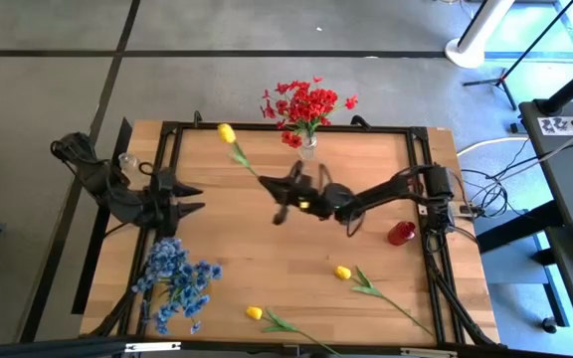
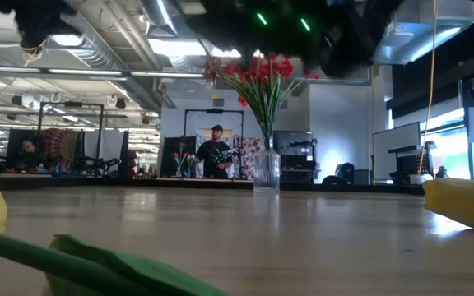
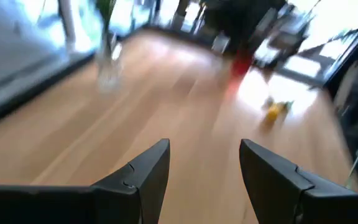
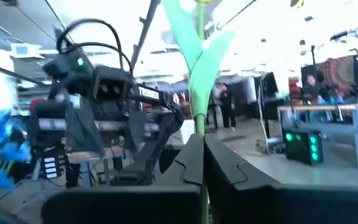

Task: Sort flowers into vase by color
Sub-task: Put the top right yellow flower into the red vase

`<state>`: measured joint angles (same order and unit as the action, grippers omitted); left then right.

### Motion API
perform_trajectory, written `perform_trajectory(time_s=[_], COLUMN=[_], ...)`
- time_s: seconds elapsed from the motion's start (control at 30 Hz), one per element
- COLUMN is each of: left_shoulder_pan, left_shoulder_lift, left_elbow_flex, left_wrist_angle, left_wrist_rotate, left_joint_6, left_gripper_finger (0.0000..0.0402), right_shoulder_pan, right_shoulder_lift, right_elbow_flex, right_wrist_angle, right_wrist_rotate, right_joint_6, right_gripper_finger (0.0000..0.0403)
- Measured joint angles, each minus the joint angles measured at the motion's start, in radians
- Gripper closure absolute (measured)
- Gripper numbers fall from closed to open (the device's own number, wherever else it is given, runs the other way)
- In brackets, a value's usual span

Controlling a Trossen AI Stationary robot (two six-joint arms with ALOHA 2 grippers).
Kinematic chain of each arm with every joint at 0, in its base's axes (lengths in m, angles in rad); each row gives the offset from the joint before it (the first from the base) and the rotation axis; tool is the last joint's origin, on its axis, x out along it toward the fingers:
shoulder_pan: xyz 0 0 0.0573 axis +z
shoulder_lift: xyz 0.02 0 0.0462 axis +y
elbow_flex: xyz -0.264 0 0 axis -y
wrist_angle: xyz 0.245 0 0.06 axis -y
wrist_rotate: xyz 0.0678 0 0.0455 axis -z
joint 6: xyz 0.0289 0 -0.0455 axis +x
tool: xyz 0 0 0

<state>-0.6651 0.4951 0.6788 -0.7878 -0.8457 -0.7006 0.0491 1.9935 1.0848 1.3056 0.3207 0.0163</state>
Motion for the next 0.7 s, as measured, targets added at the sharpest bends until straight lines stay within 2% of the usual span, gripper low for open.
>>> perform_trajectory(time_s=[0.13,0.2,0.3,0.43,0.6,0.7], left_shoulder_pan=[0.031,0.075,0.158,0.306,0.478,0.537], left_shoulder_lift=[0.015,0.035,0.076,0.165,0.325,0.428], left_elbow_flex=[-0.117,-0.185,-0.294,-0.402,-0.447,-0.447], left_wrist_angle=[0.461,0.722,1.041,1.349,1.630,1.793], left_wrist_rotate=[-0.057,-0.026,0.115,0.242,0.625,0.698], left_joint_6=[0.291,0.482,0.660,0.728,0.782,0.790], left_gripper_finger=[0.0214,0.0214,0.0214,0.0214,0.0214,0.0214], right_shoulder_pan=[0.003,0.012,0.016,0.016,0.017,0.016], right_shoulder_lift=[0.000,0.000,0.001,0.001,0.001,0.001], right_elbow_flex=[-0.147,-0.178,-0.180,-0.147,-0.104,-0.079], right_wrist_angle=[0.188,0.201,0.208,0.194,0.104,0.081], right_wrist_rotate=[-0.082,-0.133,-0.230,-0.328,-0.307,-0.312], right_joint_6=[-0.042,-0.048,-0.057,-0.081,-0.082,-0.083], right_gripper_finger=[0.0401,0.0401,0.0401,0.0401,0.0401,0.0401])
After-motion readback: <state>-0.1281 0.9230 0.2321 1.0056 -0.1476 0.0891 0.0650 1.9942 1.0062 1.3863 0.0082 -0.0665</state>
